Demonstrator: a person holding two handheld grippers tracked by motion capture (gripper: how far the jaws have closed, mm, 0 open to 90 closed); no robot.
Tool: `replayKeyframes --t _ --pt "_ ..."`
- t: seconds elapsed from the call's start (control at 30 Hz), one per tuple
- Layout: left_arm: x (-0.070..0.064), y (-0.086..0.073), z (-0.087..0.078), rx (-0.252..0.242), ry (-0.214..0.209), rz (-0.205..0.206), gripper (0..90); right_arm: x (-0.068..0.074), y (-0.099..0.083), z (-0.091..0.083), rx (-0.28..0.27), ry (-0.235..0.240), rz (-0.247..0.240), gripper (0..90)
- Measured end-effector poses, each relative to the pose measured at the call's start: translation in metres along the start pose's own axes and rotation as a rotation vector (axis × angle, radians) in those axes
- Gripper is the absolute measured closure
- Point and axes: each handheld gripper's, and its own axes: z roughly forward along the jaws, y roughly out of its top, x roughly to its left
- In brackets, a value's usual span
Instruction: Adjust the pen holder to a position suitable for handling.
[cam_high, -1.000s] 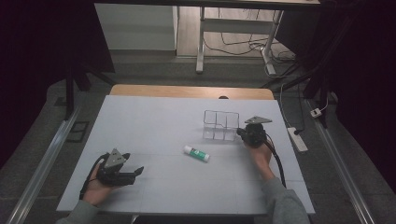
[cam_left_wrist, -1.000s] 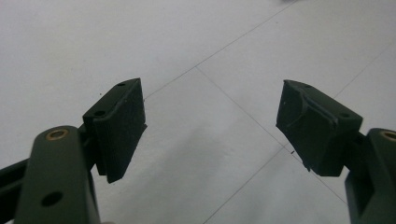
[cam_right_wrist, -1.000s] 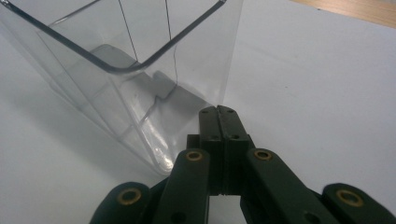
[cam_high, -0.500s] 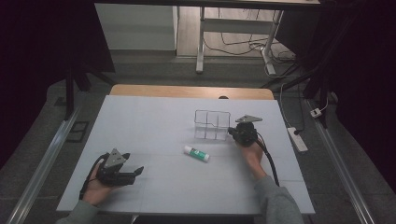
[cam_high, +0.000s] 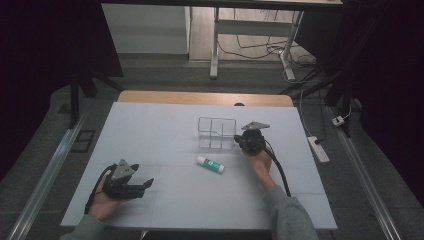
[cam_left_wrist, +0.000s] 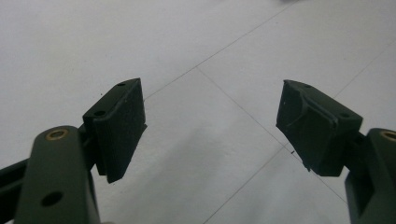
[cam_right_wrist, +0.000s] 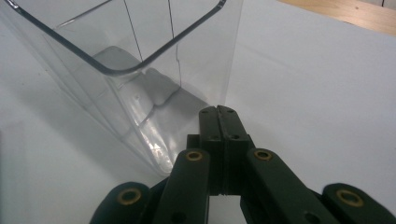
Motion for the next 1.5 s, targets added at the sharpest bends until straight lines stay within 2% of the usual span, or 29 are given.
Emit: replayKeyframes --t 0.33,0.83,1.03,1.2,1.27,1.37,1.5 --pt "0.000 0.000 0.000 0.001 0.001 -0.001 23.7 0.009 0.004 0.007 -0.003 0.016 -0.009 89.0" --pt "-0.001 0.000 0.000 0.000 0.002 0.000 23.7 0.010 0.006 0.007 -0.001 0.022 -0.032 89.0" --pt "0.000 0.000 -0.001 -0.005 0.004 -0.001 23.7 0.008 0.007 -0.012 -0.022 0.001 -0.073 89.0" --pt "0.000 0.000 -0.001 -0.010 0.009 -0.005 23.7 0.004 0.007 -0.032 -0.049 0.023 -0.079 89.0" --pt "0.000 0.000 -0.001 -0.010 0.010 -0.005 23.7 0.003 0.007 -0.038 -0.050 0.039 -0.097 88.6" --pt "-0.001 0.001 -0.001 -0.008 0.010 -0.003 23.7 0.003 0.007 -0.046 -0.040 0.088 -0.111 75.3" --pt "0.000 0.001 -0.001 -0.011 0.012 -0.005 23.7 0.006 0.008 -0.056 -0.035 0.130 -0.118 56.8"
